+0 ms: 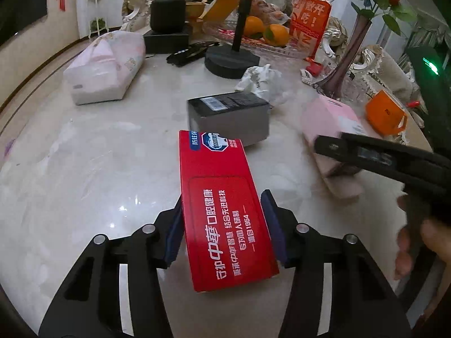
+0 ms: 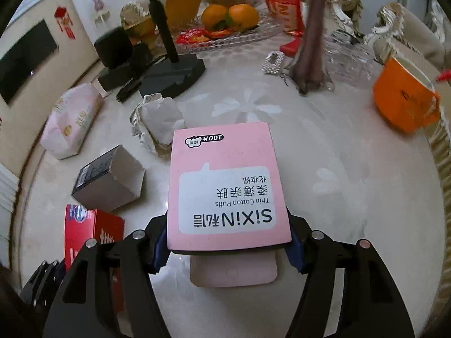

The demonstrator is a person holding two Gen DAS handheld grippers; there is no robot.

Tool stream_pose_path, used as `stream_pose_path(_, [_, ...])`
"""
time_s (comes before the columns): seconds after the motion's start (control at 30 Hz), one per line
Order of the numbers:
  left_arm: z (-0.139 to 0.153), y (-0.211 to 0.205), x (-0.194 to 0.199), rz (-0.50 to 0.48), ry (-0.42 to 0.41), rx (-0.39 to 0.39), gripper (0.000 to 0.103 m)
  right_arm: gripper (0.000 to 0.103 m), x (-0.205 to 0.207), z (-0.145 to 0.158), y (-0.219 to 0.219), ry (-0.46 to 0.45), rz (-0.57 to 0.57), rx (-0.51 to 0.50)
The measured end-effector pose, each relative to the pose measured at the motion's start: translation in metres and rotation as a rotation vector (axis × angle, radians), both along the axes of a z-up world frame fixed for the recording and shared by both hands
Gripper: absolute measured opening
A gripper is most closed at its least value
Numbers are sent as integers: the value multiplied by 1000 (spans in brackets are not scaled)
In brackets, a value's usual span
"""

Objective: Collect trash
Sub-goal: 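Grasp the red toothpaste box with the left gripper while the right grasps the pink SIXIN tissue box, then carry both boxes over the wastebasket and open both grippers to drop them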

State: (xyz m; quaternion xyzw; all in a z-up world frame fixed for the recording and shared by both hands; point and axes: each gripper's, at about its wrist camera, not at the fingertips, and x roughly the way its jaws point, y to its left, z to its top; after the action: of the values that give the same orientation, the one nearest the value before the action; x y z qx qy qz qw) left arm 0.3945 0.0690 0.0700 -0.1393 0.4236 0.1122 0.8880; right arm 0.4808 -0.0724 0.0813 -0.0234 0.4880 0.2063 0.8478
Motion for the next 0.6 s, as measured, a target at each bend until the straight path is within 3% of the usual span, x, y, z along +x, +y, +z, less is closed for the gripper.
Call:
stream_pose_path(0.3, [21,15,-62,-32,-69,-14,49,62,-56,6,-46,-8,-36,104])
stream_pose_path(0.4, [27,19,-91,-61,-92,-53,49,62,-79,9,-65,5,-51,175])
stream_pose_path(0.6, [42,18,-170,-129,-155,-66,49,62,-157,25,-89,-67,-14,231])
